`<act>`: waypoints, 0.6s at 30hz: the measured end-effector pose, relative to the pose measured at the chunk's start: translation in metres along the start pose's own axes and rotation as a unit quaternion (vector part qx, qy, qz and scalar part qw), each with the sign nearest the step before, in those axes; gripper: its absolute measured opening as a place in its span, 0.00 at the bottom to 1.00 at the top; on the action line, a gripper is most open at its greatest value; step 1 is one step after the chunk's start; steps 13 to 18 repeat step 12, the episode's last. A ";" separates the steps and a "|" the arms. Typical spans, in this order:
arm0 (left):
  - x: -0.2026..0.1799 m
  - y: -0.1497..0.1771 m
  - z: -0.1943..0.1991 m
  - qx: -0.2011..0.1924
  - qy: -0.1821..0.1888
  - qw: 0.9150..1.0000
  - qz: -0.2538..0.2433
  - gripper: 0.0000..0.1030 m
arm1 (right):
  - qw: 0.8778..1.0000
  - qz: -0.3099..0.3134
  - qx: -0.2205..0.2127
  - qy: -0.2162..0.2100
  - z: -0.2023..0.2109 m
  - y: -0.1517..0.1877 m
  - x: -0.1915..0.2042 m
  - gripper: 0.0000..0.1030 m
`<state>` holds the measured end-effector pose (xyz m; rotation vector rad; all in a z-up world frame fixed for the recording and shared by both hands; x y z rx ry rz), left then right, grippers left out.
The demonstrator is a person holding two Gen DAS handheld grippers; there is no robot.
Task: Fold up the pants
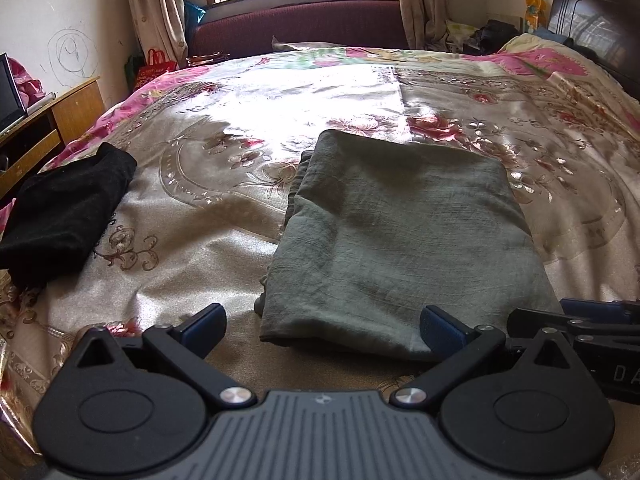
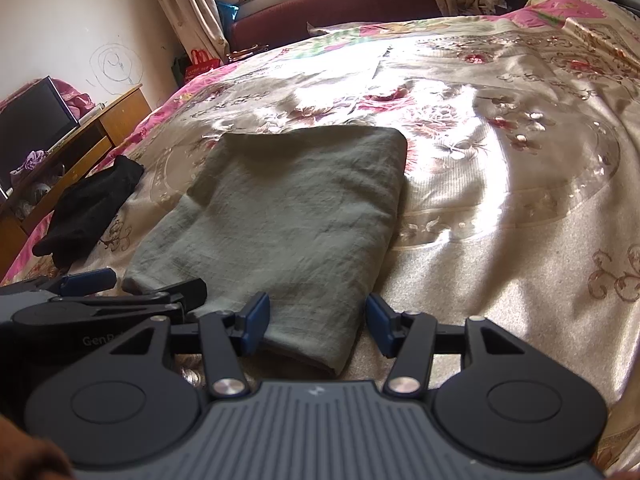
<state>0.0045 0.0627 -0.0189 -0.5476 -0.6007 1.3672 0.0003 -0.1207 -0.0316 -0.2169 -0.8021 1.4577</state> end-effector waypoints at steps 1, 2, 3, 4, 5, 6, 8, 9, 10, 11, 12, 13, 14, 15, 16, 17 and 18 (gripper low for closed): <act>0.000 0.000 0.000 0.000 0.000 1.000 -0.001 1.00 | 1.000 0.000 0.000 0.000 0.000 0.000 0.000 0.53; -0.001 0.000 0.000 -0.001 0.000 1.000 -0.002 1.00 | 1.000 0.000 0.000 0.000 0.000 0.000 0.000 0.53; -0.001 0.000 0.000 -0.001 0.000 1.000 -0.003 1.00 | 1.000 0.000 0.000 0.000 0.000 0.000 0.000 0.53; -0.001 0.000 0.001 -0.001 -0.001 1.000 -0.004 1.00 | 1.000 0.000 0.001 0.000 0.000 0.000 0.000 0.53; -0.001 0.000 0.001 -0.002 -0.001 1.000 -0.005 1.00 | 1.000 -0.001 0.001 0.000 0.000 0.000 0.000 0.53; -0.001 0.000 0.001 -0.003 -0.001 1.000 -0.005 1.00 | 1.000 -0.001 0.001 0.000 0.000 0.000 0.000 0.53; -0.002 0.000 0.001 -0.002 -0.001 1.000 -0.005 1.00 | 1.000 -0.001 0.002 -0.001 0.000 0.000 0.000 0.54; -0.002 0.000 0.001 -0.002 -0.001 1.000 -0.005 1.00 | 1.000 -0.001 0.002 -0.001 0.000 0.000 0.000 0.54; -0.002 0.000 0.001 -0.003 -0.001 1.000 -0.006 1.00 | 1.000 -0.001 0.002 -0.001 0.000 0.000 0.000 0.54; -0.002 0.000 0.001 -0.003 -0.002 1.000 -0.006 1.00 | 1.000 -0.001 0.002 -0.001 0.000 0.000 0.000 0.54; -0.002 0.000 0.001 -0.004 -0.002 1.000 -0.006 1.00 | 1.000 -0.001 0.001 -0.001 0.000 0.000 0.000 0.54; -0.002 0.000 0.001 -0.004 -0.002 1.000 -0.006 1.00 | 1.000 -0.001 0.001 -0.001 0.000 0.000 0.000 0.54; -0.002 0.000 0.001 -0.004 -0.002 1.000 -0.006 1.00 | 1.000 -0.001 0.001 -0.001 0.000 0.000 0.000 0.54; -0.002 0.000 0.001 -0.004 -0.002 1.000 -0.006 1.00 | 1.000 -0.001 0.001 -0.001 0.000 0.000 0.000 0.54; -0.002 0.000 0.001 -0.004 -0.002 1.000 -0.006 1.00 | 1.000 -0.001 0.001 -0.001 0.000 0.000 0.000 0.54; -0.002 0.000 0.001 -0.004 -0.002 1.000 -0.006 1.00 | 1.000 -0.001 0.001 -0.001 0.000 0.000 0.000 0.54; -0.002 0.000 0.001 -0.004 -0.002 1.000 -0.006 1.00 | 1.000 -0.001 0.001 -0.001 0.000 0.000 0.000 0.54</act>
Point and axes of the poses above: each gripper's, at about its wrist camera, not at the fingertips, and z roughly against the way its jaws point, x to its left, y to its underside, the point moved 2 cm from there along -z, roughly the way its jaws point, and after that the axes turned 4 degrees about x, right-handed, at the moved point
